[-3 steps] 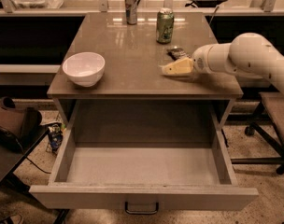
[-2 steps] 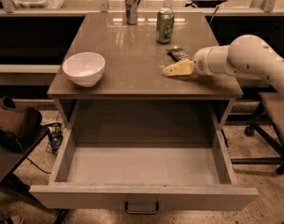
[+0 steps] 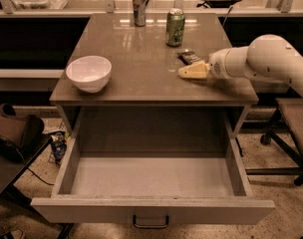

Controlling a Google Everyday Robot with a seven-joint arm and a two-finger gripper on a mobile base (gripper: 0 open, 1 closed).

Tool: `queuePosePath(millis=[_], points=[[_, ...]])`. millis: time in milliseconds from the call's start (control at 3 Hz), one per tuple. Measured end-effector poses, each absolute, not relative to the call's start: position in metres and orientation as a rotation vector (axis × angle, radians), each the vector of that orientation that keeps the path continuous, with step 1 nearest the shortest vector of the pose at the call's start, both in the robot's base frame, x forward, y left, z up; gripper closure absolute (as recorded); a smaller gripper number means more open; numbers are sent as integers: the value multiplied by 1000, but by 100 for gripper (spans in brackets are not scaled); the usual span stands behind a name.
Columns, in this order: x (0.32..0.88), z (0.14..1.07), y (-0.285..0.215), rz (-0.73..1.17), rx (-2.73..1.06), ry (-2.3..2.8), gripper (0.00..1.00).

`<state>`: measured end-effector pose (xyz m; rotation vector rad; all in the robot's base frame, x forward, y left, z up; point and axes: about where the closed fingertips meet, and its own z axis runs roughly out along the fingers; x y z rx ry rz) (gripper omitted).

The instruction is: Place rxbar chocolate into top drawer

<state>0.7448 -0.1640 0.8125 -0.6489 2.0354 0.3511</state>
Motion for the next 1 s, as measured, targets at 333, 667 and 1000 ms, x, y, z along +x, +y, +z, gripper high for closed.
queuePosePath(millis=[333, 667, 1000], points=[[745, 816, -164, 351, -649, 2035, 96], [745, 820, -164, 351, -649, 2035, 100], [745, 821, -164, 351, -649, 2035, 100]])
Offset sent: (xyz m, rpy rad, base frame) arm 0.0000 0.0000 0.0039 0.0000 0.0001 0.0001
